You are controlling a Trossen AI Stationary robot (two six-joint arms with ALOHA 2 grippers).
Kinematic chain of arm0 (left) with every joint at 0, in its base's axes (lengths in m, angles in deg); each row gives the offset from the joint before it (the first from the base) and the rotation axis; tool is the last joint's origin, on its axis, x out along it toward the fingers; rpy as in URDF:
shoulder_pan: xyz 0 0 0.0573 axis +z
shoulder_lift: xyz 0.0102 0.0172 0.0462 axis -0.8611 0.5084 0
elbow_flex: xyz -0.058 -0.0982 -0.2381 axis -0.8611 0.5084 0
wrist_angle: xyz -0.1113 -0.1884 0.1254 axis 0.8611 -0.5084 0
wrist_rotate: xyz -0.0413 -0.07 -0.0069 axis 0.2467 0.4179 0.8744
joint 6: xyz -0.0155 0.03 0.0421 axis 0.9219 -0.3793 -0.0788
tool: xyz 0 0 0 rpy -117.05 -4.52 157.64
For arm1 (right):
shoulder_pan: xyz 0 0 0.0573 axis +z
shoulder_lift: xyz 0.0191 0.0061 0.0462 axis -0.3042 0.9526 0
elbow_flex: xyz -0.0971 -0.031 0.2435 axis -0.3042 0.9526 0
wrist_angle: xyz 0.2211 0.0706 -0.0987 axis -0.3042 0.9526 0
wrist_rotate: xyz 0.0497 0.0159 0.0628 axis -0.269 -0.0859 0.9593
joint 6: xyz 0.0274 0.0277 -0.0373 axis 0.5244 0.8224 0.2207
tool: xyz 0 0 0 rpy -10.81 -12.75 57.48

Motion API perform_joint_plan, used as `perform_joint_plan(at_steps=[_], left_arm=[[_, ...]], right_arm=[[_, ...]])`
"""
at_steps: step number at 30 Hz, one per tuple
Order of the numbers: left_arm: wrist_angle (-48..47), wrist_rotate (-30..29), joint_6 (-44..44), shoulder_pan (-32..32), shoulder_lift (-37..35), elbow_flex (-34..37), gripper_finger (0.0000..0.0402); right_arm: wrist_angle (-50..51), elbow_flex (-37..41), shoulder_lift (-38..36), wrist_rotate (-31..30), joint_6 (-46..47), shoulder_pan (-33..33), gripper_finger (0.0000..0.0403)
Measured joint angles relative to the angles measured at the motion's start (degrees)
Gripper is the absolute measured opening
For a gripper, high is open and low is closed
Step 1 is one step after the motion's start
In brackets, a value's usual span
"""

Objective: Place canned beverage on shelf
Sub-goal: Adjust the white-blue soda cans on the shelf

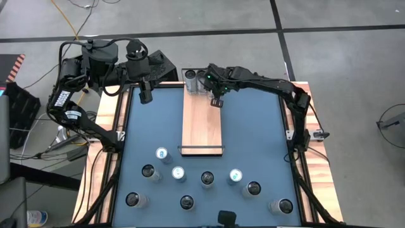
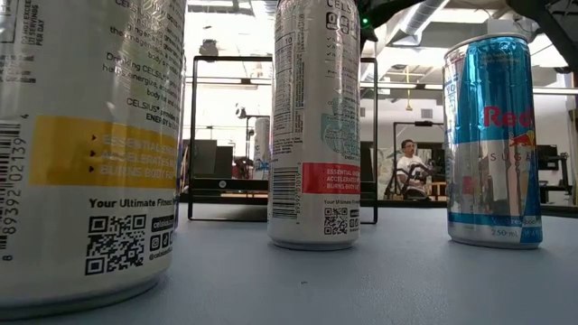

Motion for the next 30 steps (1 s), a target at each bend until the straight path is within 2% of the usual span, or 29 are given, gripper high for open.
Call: perform_joint_plan(at_steps=[10, 30], left_arm=[[0.02, 0.0, 0.07, 0.0, 0.0, 0.0, 0.0232], [0.07, 0.0, 0.83, -0.01, 0.0, 0.0, 0.0232]], right_arm=[[-2.21, 0.0, 0.0, 0.18, 0.04, -2.11, 0.0], [-4.45, 0.0, 0.0, 0.52, -1.05, -2.06, 0.0]])
